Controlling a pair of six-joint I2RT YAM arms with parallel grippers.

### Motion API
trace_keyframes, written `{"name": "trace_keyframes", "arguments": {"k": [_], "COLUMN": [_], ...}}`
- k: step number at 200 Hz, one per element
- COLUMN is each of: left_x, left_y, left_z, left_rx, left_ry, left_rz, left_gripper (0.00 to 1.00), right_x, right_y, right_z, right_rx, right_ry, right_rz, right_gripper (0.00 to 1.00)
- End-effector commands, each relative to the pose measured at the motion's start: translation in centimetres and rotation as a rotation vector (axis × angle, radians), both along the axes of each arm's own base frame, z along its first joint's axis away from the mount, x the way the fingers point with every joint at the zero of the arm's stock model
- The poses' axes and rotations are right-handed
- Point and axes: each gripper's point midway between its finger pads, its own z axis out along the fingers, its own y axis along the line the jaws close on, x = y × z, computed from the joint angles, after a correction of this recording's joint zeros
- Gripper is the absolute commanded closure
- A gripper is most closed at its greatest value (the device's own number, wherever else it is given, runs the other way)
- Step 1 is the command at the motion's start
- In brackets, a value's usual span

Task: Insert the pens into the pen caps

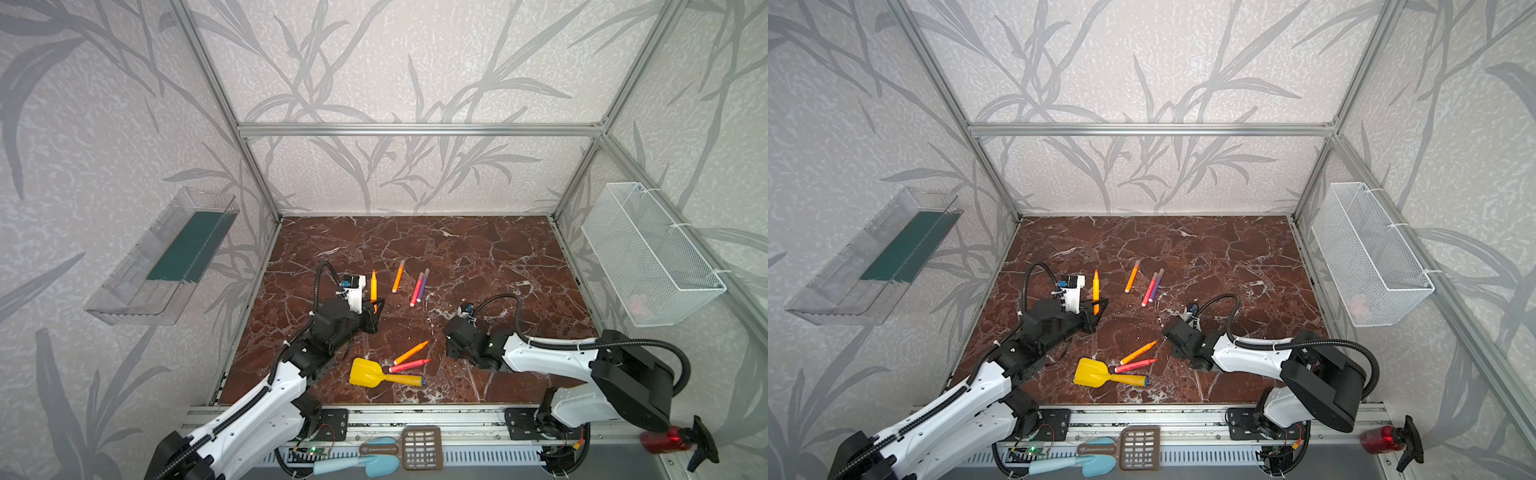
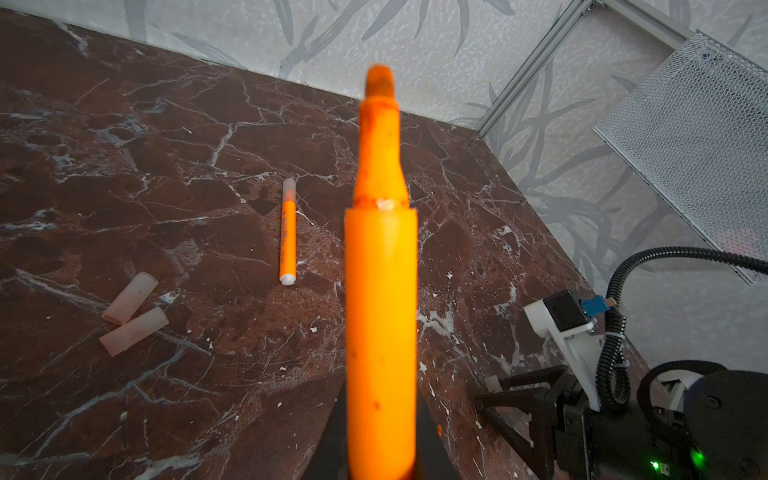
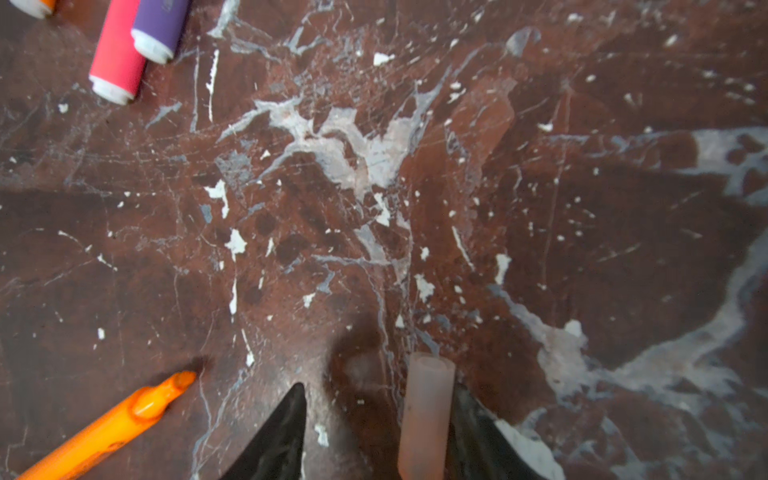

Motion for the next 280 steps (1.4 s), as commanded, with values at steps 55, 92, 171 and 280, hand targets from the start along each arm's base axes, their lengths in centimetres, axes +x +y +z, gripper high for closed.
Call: {"name": "trace_keyframes", "arguments": {"k": [55,92,171,280], "left_x": [-0.7,-1.1,-3.5,-9.1], "left_y": [-0.3,-0.9,-4.7,-16.7], "left_z": [-0.1,0.1,1.9,1.7], "left_rx": [-0.011,-0.033,-0.132,-0.153], "left_ry": [-0.01,-0.026,-0.069,-0.091], "left_rz": [-0.034,-0.07,-0.3,-0.581], "left_gripper": [1.0,1.0,1.0,1.0], "right_x": [-0.6,-0.6,1.0,1.0], "right_y": [-1.1,-1.5,-3.3,-5.3], "right_z": [-1.7,-1.8,6.5,23.7], "right_rx": [-0.101,-0.112,0.094,0.671], "right_ry": [0.043,0.036,-0.213,-0.794], "right_rz": [0.008,-0.001,-0.074,-0.044], "right_gripper": [0.7,0.79,0.9,1.0]}}
